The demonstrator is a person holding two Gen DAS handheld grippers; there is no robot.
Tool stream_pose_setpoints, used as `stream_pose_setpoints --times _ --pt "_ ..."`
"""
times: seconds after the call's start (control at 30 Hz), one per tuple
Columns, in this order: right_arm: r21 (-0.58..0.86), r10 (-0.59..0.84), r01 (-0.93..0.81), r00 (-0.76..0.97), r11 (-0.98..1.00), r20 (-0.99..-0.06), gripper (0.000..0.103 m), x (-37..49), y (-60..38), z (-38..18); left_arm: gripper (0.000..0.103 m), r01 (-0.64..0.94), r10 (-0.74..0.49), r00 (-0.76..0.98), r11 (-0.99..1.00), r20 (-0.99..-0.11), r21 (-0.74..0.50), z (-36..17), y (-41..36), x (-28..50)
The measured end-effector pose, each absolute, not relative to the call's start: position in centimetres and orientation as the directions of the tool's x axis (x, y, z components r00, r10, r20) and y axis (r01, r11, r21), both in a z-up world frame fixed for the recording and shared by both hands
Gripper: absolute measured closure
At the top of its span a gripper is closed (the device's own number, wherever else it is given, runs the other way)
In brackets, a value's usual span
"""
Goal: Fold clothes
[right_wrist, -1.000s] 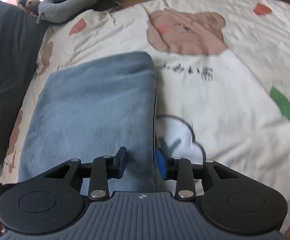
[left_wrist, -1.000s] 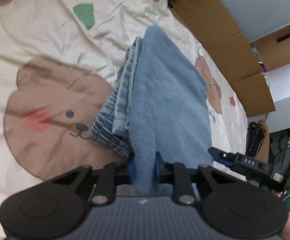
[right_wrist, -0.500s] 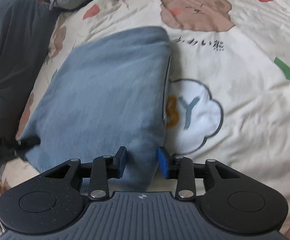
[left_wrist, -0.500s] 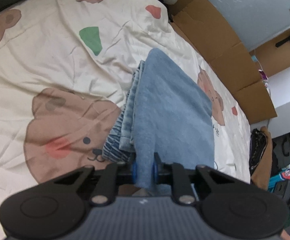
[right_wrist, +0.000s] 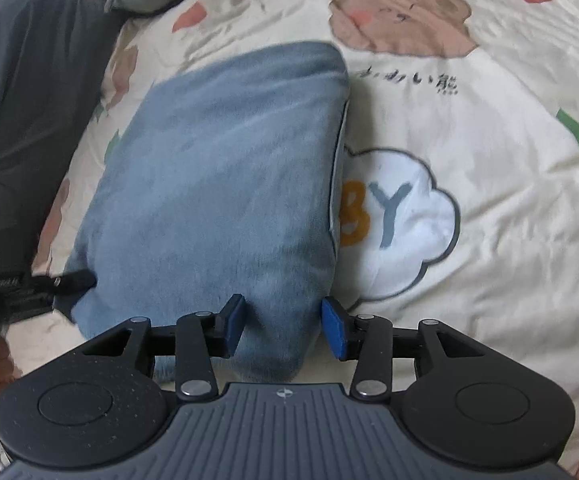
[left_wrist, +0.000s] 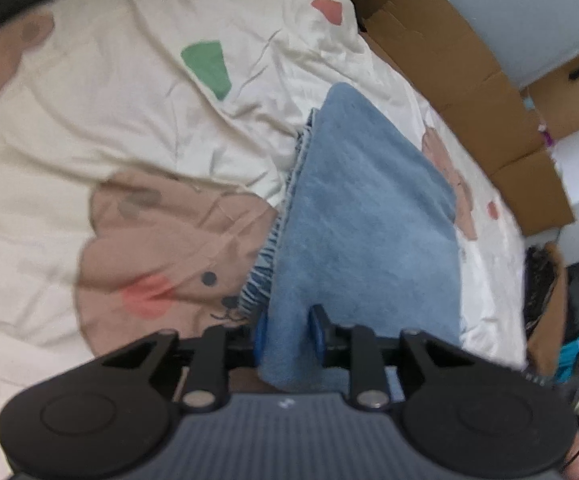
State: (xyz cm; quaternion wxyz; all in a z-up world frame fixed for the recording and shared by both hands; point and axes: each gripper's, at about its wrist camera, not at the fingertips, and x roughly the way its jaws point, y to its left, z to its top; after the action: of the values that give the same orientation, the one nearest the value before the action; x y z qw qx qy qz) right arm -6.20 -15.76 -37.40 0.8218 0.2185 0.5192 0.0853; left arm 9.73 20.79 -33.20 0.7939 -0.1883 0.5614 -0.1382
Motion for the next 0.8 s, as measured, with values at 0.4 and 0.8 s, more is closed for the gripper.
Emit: stream_pose_setpoints --times 0.4,0.8 --pt "0.566 0.413 0.217 0.49 0.795 -0.768 0.046 -2.5 -18.9 -39.5 0.042 0.018 -0.426 0.369 0.892 -0.826 -0.451 -32.0 20.6 13.8" --pt "0.635 0.507 0.178 0.46 0.751 -0.729 0.051 -0.3 -18.2 -41.4 0.044 0.019 -0.471 0.281 0.874 -0.836 -0.486 -35.8 18.8 15.4"
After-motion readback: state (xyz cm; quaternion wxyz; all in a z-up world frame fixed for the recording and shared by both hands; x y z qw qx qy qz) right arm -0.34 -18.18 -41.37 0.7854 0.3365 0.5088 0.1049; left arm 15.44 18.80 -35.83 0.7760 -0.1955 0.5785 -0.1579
